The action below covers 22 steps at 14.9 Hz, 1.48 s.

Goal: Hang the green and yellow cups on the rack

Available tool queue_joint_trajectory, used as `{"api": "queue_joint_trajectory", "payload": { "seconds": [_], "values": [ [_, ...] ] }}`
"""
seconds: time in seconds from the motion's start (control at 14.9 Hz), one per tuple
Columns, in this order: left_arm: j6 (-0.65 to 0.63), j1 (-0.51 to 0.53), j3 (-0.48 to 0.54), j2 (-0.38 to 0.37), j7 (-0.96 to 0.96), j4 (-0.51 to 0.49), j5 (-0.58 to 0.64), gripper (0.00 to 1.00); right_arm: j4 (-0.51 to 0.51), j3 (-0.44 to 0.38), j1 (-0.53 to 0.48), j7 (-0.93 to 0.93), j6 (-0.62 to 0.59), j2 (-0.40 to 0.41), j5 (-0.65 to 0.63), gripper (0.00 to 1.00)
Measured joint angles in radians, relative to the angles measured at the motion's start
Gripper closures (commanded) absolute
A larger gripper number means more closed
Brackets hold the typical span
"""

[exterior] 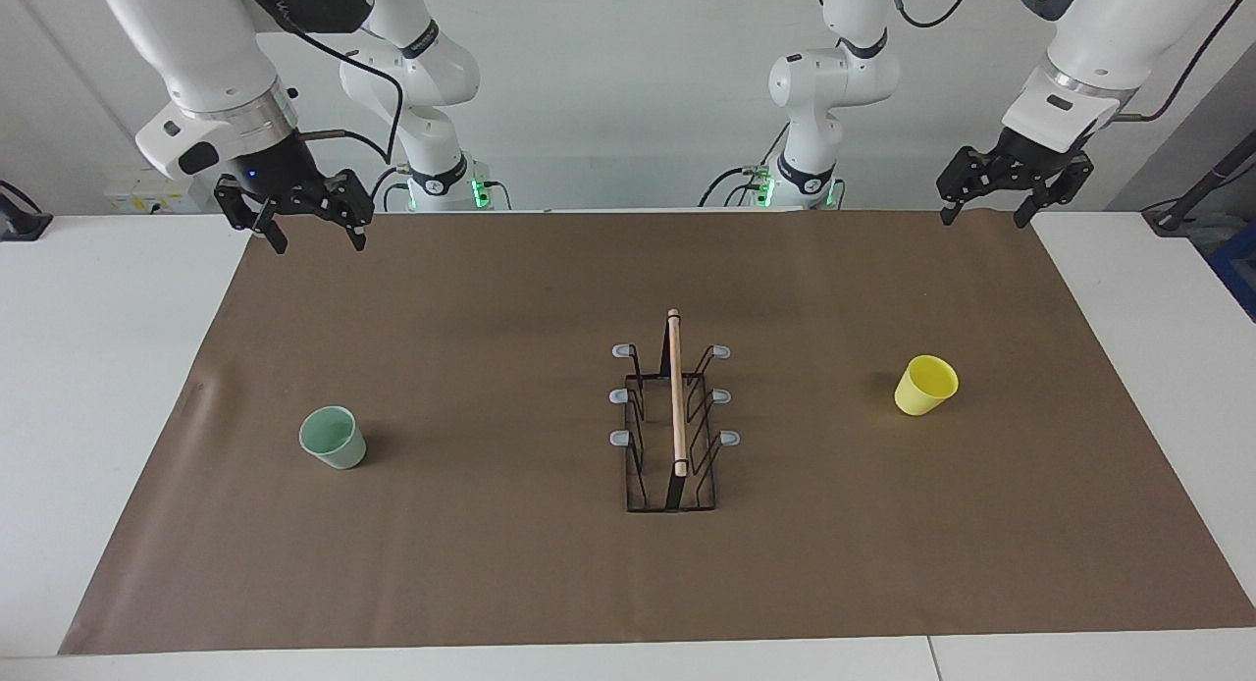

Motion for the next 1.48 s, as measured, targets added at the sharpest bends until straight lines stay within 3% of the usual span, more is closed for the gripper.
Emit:
{"api": "queue_joint_trajectory", "payload": {
  "seconds": [0.4, 0.81, 1.14, 1.48],
  "values": [
    [0.000, 0.000, 0.000, 0.000, 0.000, 0.000, 0.000, 0.00, -0.008, 0.005, 0.020, -0.025, 0.061, 0.080, -0.116, 0.00],
    [0.000, 0.000, -0.001, 0.000, 0.000, 0.000, 0.000, 0.00, -0.008, 0.014, 0.059, -0.237, 0.097, 0.144, -0.365, 0.00],
    [-0.014, -0.003, -0.006, -0.006, -0.005, -0.012, 0.000, 0.00, -0.014, 0.016, 0.095, -0.299, 0.150, 0.218, -0.474, 0.00],
    [-0.023, 0.002, 0.012, -0.005, -0.048, -0.046, -0.026, 0.00, -0.049, 0.017, 0.131, -0.385, 0.257, 0.291, -0.680, 0.00]
  ]
}}
